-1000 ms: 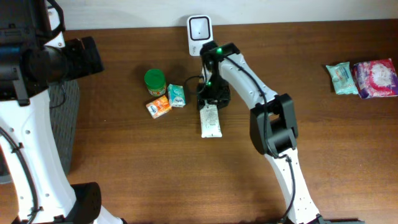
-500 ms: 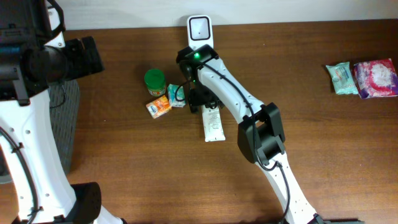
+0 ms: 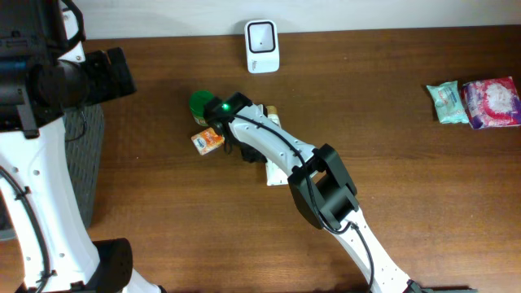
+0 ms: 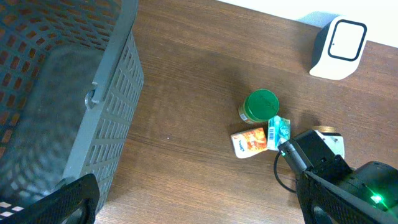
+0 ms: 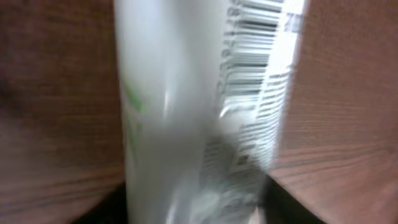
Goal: Scan the item barcode
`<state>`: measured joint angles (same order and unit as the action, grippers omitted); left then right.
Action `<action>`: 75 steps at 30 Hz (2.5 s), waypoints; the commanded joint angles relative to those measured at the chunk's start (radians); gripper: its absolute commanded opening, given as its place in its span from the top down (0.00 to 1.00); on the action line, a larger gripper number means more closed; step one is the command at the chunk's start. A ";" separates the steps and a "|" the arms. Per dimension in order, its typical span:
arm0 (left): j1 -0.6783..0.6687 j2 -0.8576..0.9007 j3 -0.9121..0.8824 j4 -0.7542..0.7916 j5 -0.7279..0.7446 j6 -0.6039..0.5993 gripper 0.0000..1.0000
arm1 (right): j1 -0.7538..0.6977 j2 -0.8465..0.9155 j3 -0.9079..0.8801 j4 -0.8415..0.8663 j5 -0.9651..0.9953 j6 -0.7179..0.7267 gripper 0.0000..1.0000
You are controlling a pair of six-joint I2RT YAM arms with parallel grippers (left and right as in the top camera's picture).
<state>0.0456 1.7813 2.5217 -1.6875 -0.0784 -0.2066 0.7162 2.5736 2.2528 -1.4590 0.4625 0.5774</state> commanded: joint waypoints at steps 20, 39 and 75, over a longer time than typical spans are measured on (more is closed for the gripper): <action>0.003 -0.004 0.002 0.000 0.007 -0.005 0.01 | -0.320 0.002 0.262 -0.204 -0.732 -0.460 0.27; 0.003 -0.004 0.002 0.000 0.007 -0.005 0.01 | -0.420 0.002 -0.065 -0.080 -1.349 -0.805 0.65; 0.003 -0.004 0.002 0.000 0.007 -0.005 0.01 | -0.445 -0.213 0.072 0.102 -1.663 -0.933 0.96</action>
<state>0.0456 1.7813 2.5214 -1.6875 -0.0780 -0.2066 0.2718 2.4107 2.2608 -1.3552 -1.0550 -0.3126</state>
